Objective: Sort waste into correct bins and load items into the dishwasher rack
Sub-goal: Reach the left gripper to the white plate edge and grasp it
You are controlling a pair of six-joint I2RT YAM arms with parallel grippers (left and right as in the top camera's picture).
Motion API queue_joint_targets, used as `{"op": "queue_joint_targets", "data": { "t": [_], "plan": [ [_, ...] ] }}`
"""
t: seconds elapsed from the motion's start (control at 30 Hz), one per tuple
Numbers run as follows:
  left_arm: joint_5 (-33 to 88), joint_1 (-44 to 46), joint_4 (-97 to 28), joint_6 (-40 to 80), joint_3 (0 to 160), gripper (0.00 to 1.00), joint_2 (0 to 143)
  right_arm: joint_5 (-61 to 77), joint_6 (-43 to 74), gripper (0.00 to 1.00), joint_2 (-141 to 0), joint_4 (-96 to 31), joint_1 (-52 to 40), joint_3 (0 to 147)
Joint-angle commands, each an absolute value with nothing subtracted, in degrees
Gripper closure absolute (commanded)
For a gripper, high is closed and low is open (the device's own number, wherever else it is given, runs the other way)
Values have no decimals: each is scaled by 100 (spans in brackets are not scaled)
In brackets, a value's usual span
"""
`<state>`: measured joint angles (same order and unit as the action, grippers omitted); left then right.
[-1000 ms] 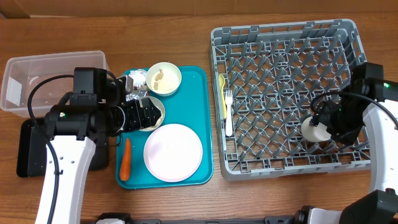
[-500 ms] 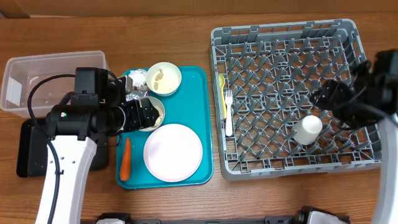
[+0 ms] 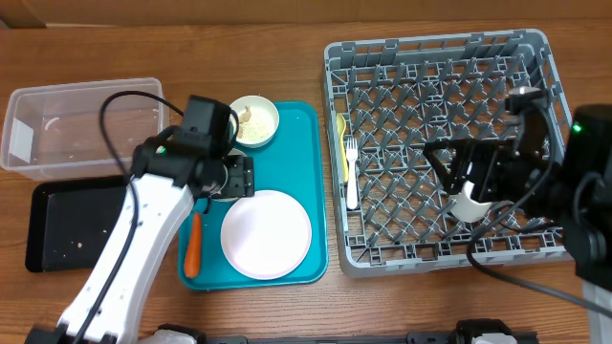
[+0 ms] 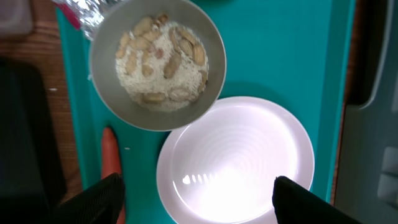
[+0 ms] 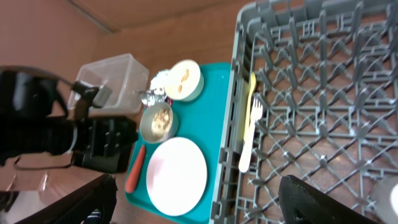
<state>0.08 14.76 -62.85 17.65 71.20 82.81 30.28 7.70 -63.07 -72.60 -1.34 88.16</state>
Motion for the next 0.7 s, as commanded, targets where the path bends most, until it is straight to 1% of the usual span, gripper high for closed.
{"op": "queue_joint_targets", "data": {
  "t": [0.0, 0.1, 0.17, 0.2, 0.27, 0.43, 0.53, 0.67],
  "plan": [
    [434, 1800, -6403, 1848, 7242, 24, 8608, 3096, 725, 13, -6436, -7317, -187, 8875],
    [263, 2274, -6519, 2152, 7236, 23, 8711, 3098, 725, 13, -6504, -7384, -187, 8873],
    [-97, 2602, -6665, 2473, 7234, 22, 8715, 3098, 725, 13, -6530, -7437, -187, 8873],
    [-281, 2707, -6779, 2613, 7234, 19, 8715, 3092, 722, 13, -6530, -7470, -187, 8873],
    [-552, 2792, -7113, 2980, 7205, 18, 8715, 3050, 720, 13, -6530, -7533, -187, 8873],
    [-395, 2456, -7491, 3269, 6888, 18, 8715, 3006, 722, 13, -6530, -7673, -187, 8873],
    [21, 2180, -7253, 3284, 6469, 19, 8715, 3006, 722, 13, -6530, -7690, -187, 8873],
    [252, 1962, -6698, 3284, 5811, 22, 8715, 3006, 722, 13, -6530, -7693, -187, 8873]
  ]
}}
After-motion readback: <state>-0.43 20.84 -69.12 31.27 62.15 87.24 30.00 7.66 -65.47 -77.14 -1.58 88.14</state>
